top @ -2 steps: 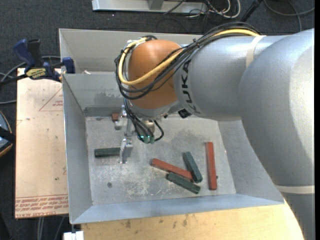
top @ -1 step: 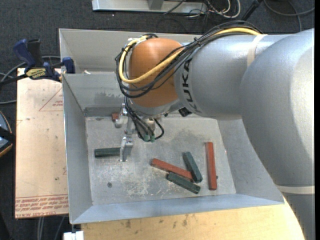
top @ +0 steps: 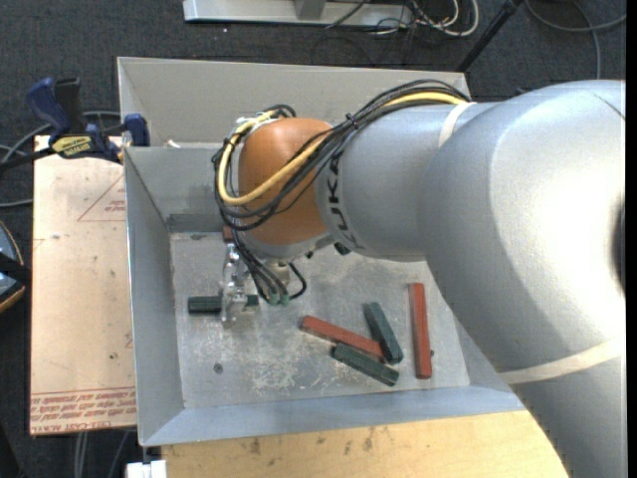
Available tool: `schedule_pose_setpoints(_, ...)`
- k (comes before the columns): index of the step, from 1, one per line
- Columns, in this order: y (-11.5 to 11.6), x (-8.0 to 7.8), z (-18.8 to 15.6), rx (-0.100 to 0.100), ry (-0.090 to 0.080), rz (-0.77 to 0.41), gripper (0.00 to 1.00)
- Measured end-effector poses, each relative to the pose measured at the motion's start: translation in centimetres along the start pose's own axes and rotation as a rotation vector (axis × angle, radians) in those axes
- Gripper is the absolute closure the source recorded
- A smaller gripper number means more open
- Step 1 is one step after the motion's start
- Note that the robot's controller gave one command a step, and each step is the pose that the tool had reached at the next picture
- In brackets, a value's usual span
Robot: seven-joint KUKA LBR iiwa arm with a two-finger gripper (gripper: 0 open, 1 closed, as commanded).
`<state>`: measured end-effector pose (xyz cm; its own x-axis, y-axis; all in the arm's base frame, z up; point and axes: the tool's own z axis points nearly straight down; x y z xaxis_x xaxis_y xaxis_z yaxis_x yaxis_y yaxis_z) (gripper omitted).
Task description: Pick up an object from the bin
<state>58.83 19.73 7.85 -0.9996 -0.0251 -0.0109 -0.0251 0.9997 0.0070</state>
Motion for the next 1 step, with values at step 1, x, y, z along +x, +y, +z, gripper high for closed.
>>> schedule_pose_setpoints(1,0.0,0.0,0.0,0.0,0.0,0.0,1.0)
